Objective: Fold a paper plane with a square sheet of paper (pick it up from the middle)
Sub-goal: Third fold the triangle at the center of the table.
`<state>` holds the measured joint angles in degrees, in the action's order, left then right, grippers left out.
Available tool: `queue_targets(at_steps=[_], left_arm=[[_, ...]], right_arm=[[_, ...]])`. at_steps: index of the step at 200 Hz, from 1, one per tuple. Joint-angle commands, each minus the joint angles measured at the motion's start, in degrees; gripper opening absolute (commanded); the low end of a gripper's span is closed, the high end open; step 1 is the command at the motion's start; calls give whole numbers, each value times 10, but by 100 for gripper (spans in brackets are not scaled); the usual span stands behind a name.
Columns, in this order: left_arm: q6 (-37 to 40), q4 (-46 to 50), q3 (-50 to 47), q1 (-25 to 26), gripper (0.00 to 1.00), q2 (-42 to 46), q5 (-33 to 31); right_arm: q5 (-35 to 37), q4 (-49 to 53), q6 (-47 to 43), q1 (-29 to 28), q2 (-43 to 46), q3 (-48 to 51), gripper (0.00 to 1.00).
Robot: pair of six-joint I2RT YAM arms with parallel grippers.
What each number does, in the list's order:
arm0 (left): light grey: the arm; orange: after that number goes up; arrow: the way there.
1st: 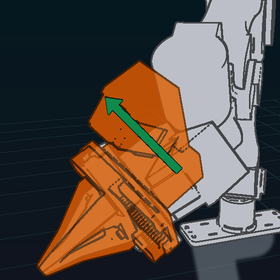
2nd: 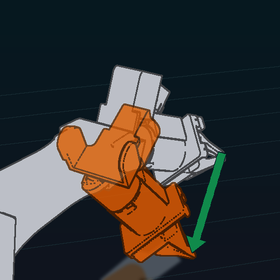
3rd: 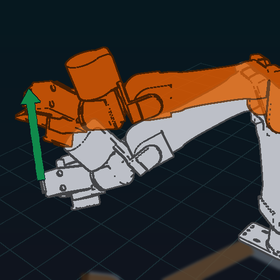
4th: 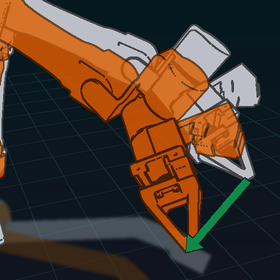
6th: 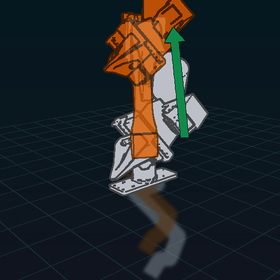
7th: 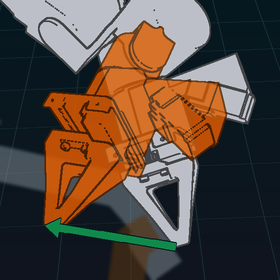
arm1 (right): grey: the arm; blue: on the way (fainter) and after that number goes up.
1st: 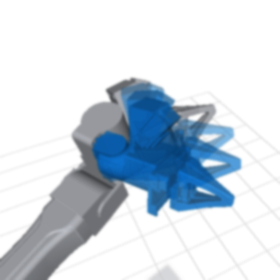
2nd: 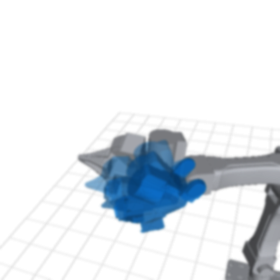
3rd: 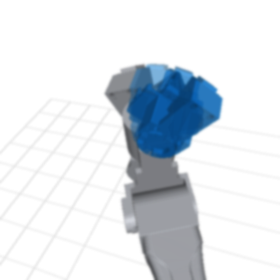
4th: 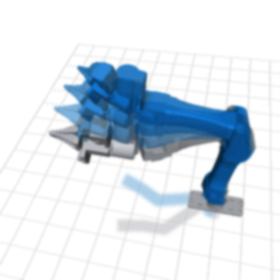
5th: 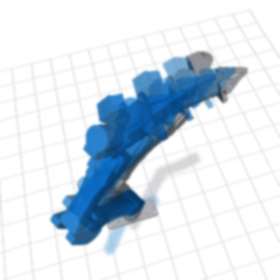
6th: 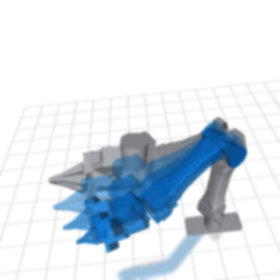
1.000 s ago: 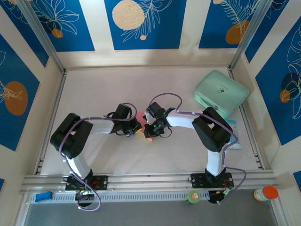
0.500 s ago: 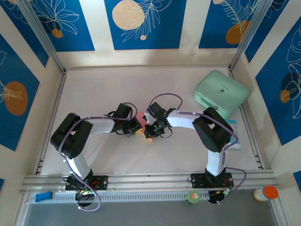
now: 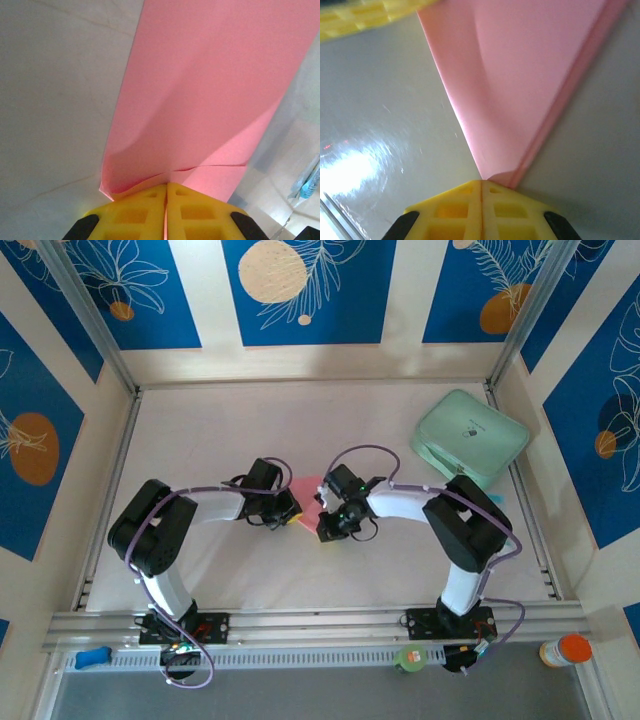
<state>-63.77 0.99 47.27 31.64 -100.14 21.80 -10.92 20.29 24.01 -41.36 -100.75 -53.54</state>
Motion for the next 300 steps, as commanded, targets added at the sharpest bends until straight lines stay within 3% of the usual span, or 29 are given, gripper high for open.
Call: queue_targets(at_steps=[1,54,148,214,254,300], left_arm=[[17,86,-9,1,10,-27,-41],[20,91,3,2,10,-25,-38],[43,68,20,2,11,-12,-25],[88,-60,-9,4,22,58,14],[82,-143,-63,23,18,66,32],[88,-135,-65,46,15,44,24]], right_arm=[[-8,57,-1,7,25,22,7],[0,80,4,0,94,-28,8],[4,36,17,-15,-34,-79,6],[37,48,18,-13,-61,-67,4],[47,64,25,-13,-72,-71,1],[54,76,29,-11,-79,-74,0]])
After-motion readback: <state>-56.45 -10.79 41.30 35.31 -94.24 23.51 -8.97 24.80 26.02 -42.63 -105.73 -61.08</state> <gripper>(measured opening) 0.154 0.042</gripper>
